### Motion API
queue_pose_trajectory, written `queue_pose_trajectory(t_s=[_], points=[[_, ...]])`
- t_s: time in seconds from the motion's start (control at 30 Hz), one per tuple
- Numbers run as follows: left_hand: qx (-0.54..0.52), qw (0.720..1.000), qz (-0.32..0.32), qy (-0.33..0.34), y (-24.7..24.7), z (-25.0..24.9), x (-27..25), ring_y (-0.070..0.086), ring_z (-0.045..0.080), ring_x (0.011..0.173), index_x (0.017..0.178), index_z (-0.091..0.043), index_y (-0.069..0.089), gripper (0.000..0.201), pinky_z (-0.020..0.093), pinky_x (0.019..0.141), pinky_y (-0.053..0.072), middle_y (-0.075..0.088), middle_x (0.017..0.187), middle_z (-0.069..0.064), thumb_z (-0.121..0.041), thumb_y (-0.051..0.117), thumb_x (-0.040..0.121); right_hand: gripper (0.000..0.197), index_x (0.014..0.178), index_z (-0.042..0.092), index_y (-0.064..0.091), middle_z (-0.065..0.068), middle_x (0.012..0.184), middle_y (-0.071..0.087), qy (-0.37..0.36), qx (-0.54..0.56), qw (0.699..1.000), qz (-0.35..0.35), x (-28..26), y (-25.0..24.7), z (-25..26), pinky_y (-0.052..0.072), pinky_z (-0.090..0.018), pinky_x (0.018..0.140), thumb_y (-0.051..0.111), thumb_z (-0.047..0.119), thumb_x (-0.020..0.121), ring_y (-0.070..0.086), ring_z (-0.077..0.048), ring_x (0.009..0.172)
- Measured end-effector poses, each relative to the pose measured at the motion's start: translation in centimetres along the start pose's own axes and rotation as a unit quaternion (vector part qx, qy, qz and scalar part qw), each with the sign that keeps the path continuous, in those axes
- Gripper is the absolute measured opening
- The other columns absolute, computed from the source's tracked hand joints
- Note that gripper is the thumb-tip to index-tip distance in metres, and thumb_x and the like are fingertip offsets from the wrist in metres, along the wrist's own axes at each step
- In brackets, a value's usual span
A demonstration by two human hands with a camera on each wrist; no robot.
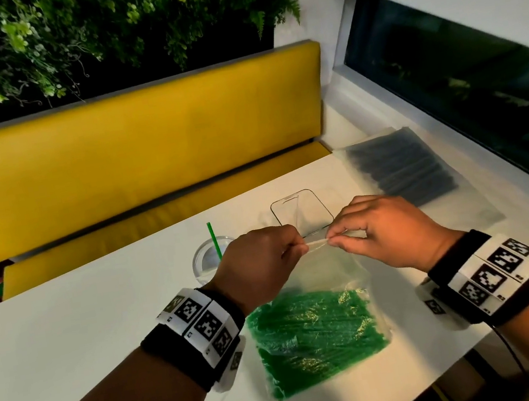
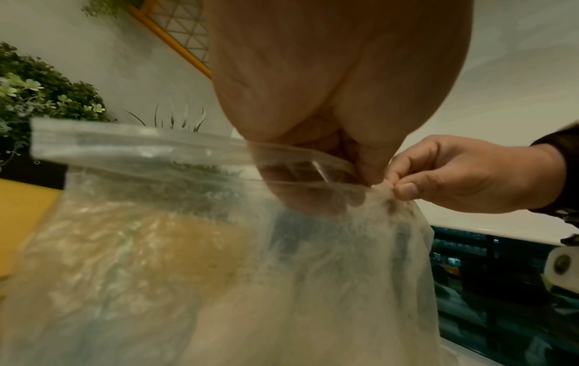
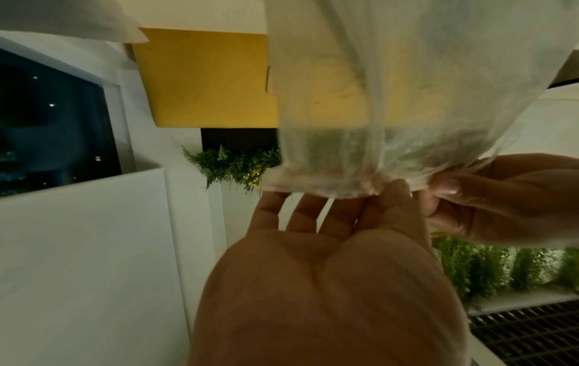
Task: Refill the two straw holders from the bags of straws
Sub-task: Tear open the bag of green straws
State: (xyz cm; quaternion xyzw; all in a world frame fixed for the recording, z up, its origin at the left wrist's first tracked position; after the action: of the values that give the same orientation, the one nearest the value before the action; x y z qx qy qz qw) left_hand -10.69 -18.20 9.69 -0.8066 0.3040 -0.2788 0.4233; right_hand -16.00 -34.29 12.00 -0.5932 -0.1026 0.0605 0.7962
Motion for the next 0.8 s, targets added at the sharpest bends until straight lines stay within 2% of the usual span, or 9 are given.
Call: queue_pose_trajectory(t_s=[0.17, 0.3, 0.37, 0.43, 0.5, 0.57, 0.63, 0.73, 0.8], points=[[-0.025, 1.0, 0.01, -0.008, -0.2, 1.3, -0.3, 0.062, 0.015, 0.077, 0.095, -0.028, 0.068, 0.017, 0.033, 0.066, 0.05, 0.071, 0.087, -0.009, -0.041, 0.056, 0.098, 0.024, 0.092, 0.037, 0.074, 0.024, 0.09, 0.07, 0.043, -0.009, 0.999, -0.01, -1.8, -1.3, -2.6, 0.055, -0.029, 0.071, 0.058, 0.054, 0.084, 0.062, 0.0, 0.089], [-0.019, 1.0, 0.006, -0.004, -0.2, 1.6, -0.4, 0.063, 0.013, 0.077, 0.096, -0.029, 0.068, 0.018, 0.031, 0.065, 0.049, 0.071, 0.088, -0.009, -0.042, 0.056, 0.099, 0.028, 0.094, 0.042, 0.071, 0.027, 0.093, 0.067, 0.087, -0.024, 0.995, 0.031, -2.6, -1.7, -4.4, 0.054, -0.032, 0.074, 0.052, 0.06, 0.083, 0.062, 0.0, 0.091], [-0.017, 1.0, 0.002, 0.009, 0.1, 1.4, -0.3, 0.063, 0.016, 0.077, 0.095, -0.028, 0.067, 0.021, 0.032, 0.065, 0.05, 0.071, 0.088, -0.008, -0.043, 0.053, 0.099, 0.026, 0.098, 0.043, 0.069, 0.028, 0.1, 0.066, 0.11, -0.032, 0.992, 0.051, -2.8, -2.0, -4.6, 0.053, -0.033, 0.081, 0.054, 0.058, 0.082, 0.061, -0.001, 0.099], [-0.017, 0.999, -0.007, 0.037, 0.5, 1.0, -0.1, 0.063, 0.017, 0.078, 0.096, -0.027, 0.068, 0.026, 0.034, 0.065, 0.052, 0.069, 0.091, -0.008, -0.044, 0.049, 0.099, 0.033, 0.114, 0.045, 0.062, 0.031, 0.12, 0.059, 0.106, -0.026, 0.992, 0.065, -2.1, -1.9, -3.6, 0.049, -0.033, 0.094, 0.054, 0.057, 0.085, 0.057, 0.001, 0.108], [-0.014, 0.997, -0.025, 0.074, 0.9, 0.3, -0.1, 0.061, 0.017, 0.077, 0.098, -0.025, 0.071, 0.029, 0.034, 0.062, 0.052, 0.065, 0.09, -0.006, -0.043, 0.048, 0.099, 0.044, 0.134, 0.047, 0.048, 0.032, 0.131, 0.048, 0.109, 0.011, 0.99, 0.09, -0.8, -1.3, -2.2, 0.043, -0.031, 0.102, 0.048, 0.058, 0.091, 0.053, 0.003, 0.105], [0.011, 0.994, -0.06, 0.09, 0.7, -0.4, -0.2, 0.06, 0.017, 0.073, 0.103, -0.025, 0.073, 0.03, 0.029, 0.058, 0.051, 0.065, 0.084, -0.004, -0.04, 0.049, 0.098, 0.033, 0.128, 0.044, 0.055, 0.026, 0.125, 0.06, 0.121, 0.088, 0.98, 0.132, 0.4, 0.3, -1.3, 0.045, -0.033, 0.103, 0.049, 0.049, 0.095, 0.059, 0.002, 0.105], [0.035, 0.99, -0.1, 0.093, 0.0, -0.5, -0.6, 0.064, 0.017, 0.074, 0.107, -0.024, 0.074, 0.028, 0.025, 0.059, 0.049, 0.071, 0.086, -0.004, -0.037, 0.052, 0.096, 0.017, 0.106, 0.039, 0.07, 0.019, 0.101, 0.073, 0.141, 0.168, 0.965, 0.146, 0.9, 1.7, -1.2, 0.052, -0.036, 0.095, 0.058, 0.038, 0.094, 0.067, -0.001, 0.092], [0.041, 0.982, -0.145, 0.113, -0.5, -0.1, -1.5, 0.068, 0.019, 0.074, 0.099, -0.02, 0.074, 0.02, 0.029, 0.058, 0.055, 0.075, 0.087, -0.002, -0.03, 0.057, 0.095, 0.012, 0.095, 0.036, 0.075, 0.015, 0.088, 0.076, 0.165, 0.242, 0.945, 0.146, 0.7, 2.7, -1.2, 0.054, -0.033, 0.087, 0.064, 0.039, 0.09, 0.07, -0.01, 0.086], [0.06, 0.975, -0.167, 0.136, -0.5, -0.2, -2.0, 0.069, 0.021, 0.071, 0.096, -0.019, 0.074, 0.016, 0.031, 0.055, 0.055, 0.075, 0.086, -0.001, -0.027, 0.06, 0.095, 0.012, 0.093, 0.033, 0.075, 0.017, 0.087, 0.075, 0.163, 0.26, 0.94, 0.151, 0.6, 3.1, -0.8, 0.051, -0.025, 0.08, 0.065, 0.038, 0.089, 0.069, -0.003, 0.083]])
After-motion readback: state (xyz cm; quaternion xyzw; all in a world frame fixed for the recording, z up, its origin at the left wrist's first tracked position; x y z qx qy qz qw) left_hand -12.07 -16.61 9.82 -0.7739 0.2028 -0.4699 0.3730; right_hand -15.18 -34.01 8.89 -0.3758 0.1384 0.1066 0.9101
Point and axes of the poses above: each hand's wrist, its own x-axis towards the middle knuckle, its own y-axis out of the palm, z = x × y, the point moved 7 cm from there along x, towards the middle knuckle
